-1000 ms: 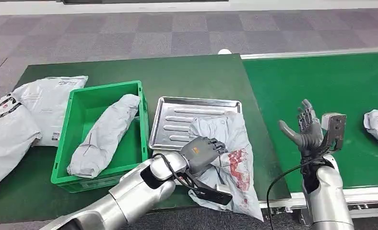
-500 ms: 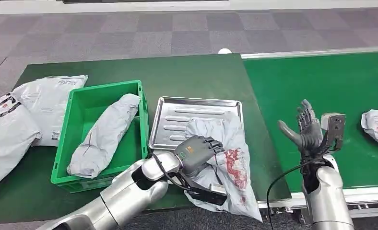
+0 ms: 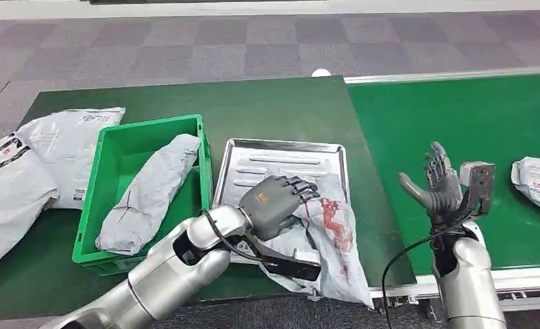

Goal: Moved the parcel from conveyor to table for the left to box.

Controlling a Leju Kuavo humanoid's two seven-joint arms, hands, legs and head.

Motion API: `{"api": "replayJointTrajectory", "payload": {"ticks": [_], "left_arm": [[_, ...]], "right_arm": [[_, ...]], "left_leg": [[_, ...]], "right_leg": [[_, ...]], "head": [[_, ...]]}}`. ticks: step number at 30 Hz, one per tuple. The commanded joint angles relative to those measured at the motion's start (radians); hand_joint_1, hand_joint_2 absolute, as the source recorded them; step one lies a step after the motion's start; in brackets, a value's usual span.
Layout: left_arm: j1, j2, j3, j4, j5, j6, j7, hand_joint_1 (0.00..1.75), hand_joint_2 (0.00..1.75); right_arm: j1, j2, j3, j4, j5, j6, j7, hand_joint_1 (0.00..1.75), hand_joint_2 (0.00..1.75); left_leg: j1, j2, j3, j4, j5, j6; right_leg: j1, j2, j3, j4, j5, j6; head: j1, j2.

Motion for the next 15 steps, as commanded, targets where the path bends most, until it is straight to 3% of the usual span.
{"api": "replayJointTrajectory", "payload": {"ticks": [1, 8, 15], "left_arm": [[-0.115, 0.063, 0.159, -0.06, -0.106, 0.049, 0.034, 1.75, 1.75], [-0.103, 0.055, 0.178, -0.05, -0.128, 0.054, 0.035, 1.75, 1.75], [-0.121, 0.061, 0.296, 0.069, -0.213, 0.166, 0.071, 1.75, 1.75]], "right_arm": [[-0.07, 0.046, -0.035, 0.094, 0.024, 0.009, 0.006, 0.0, 1.75], [-0.077, 0.048, -0.034, 0.098, 0.029, 0.008, 0.008, 0.0, 1.75], [-0.099, 0.066, 0.0, 0.144, 0.059, -0.002, 0.019, 0.0, 1.75]], "left_leg": [[0.001, 0.007, -0.001, 0.0, 0.001, 0.002], [0.001, 0.007, 0.002, -0.004, 0.003, 0.002], [0.0, 0.005, 0.0, -0.001, 0.001, 0.0]], "right_leg": [[0.001, 0.005, -0.003, 0.0, 0.003, -0.003], [0.002, 0.004, 0.0, -0.005, 0.004, -0.005], [0.001, 0.004, -0.001, 0.0, 0.002, -0.003]], "head": [[0.0, 0.0], [0.0, 0.0], [0.0, 0.0]]}}
